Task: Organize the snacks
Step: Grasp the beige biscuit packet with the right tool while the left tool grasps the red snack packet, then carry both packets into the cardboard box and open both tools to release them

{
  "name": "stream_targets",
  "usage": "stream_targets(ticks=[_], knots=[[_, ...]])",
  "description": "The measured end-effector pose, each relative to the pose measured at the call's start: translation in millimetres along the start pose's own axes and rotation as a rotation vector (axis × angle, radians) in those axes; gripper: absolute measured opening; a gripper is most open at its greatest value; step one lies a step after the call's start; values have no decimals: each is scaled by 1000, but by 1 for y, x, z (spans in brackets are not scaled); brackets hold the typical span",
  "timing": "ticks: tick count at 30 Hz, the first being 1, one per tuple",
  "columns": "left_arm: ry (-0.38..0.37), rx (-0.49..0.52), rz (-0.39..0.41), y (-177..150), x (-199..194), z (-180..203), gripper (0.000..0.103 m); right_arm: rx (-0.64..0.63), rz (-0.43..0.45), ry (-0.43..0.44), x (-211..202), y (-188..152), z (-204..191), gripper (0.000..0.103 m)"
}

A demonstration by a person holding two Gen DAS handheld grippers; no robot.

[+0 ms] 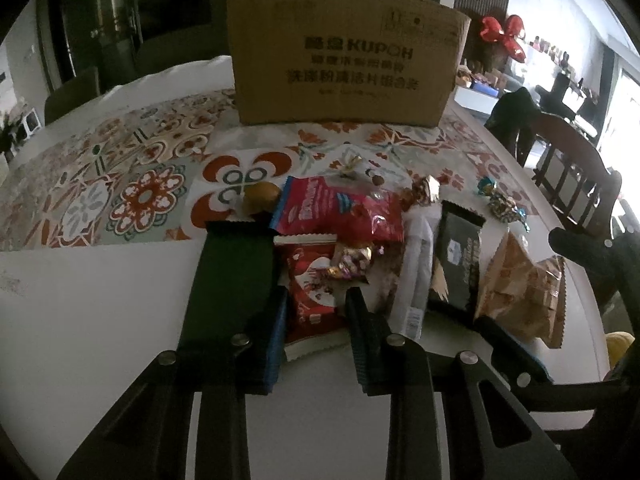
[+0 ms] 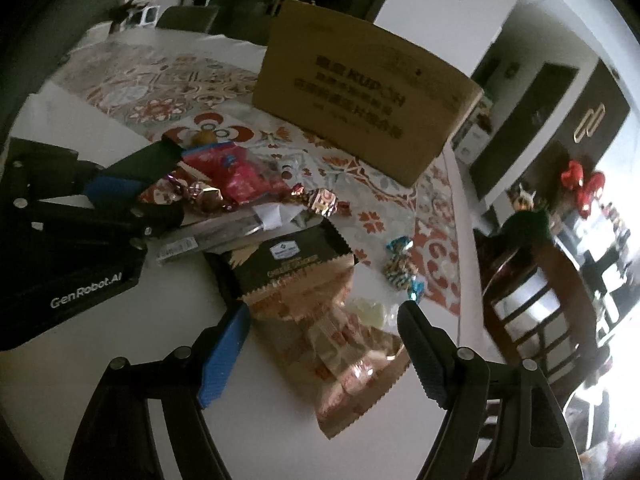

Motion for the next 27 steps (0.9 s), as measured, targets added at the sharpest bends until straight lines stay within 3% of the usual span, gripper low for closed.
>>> stream_targets(ticks=[5, 6, 7, 8, 10, 13, 21, 27], knots=[[-7, 6, 8, 1, 2, 1, 27, 7, -26, 11, 7, -1, 2, 76], [-10, 2, 9, 1, 2, 1, 27, 20, -29, 21, 7, -1, 3, 73], [-14, -4, 10, 0, 2, 0, 27, 32, -31, 39, 6, -1, 4, 62], [-18, -7, 9, 0, 2, -1, 26, 42, -34, 48, 6, -2, 4, 60], [-23, -10, 6, -1, 1, -2, 26, 42, -33, 21, 6, -3, 4, 47], [-32, -11, 5, -4, -3, -5, 26, 76, -17, 16, 2, -4, 7, 38], [-26, -1, 42, -11, -25, -10, 25, 182, 47, 25, -20, -2, 14, 37], [-23, -9, 115, -10, -51, -17, 25, 241, 101, 60, -36, 4, 14, 37]])
Point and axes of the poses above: each gripper's, at about its wrist camera, not at the fingertips, and x roughly the way its jaws point, z to its right, y to its top, the point moved 1 cm from there along x, roughly the way its jaws point, and after that the axes turned 14 degrees about y, right-handed, at the moved point
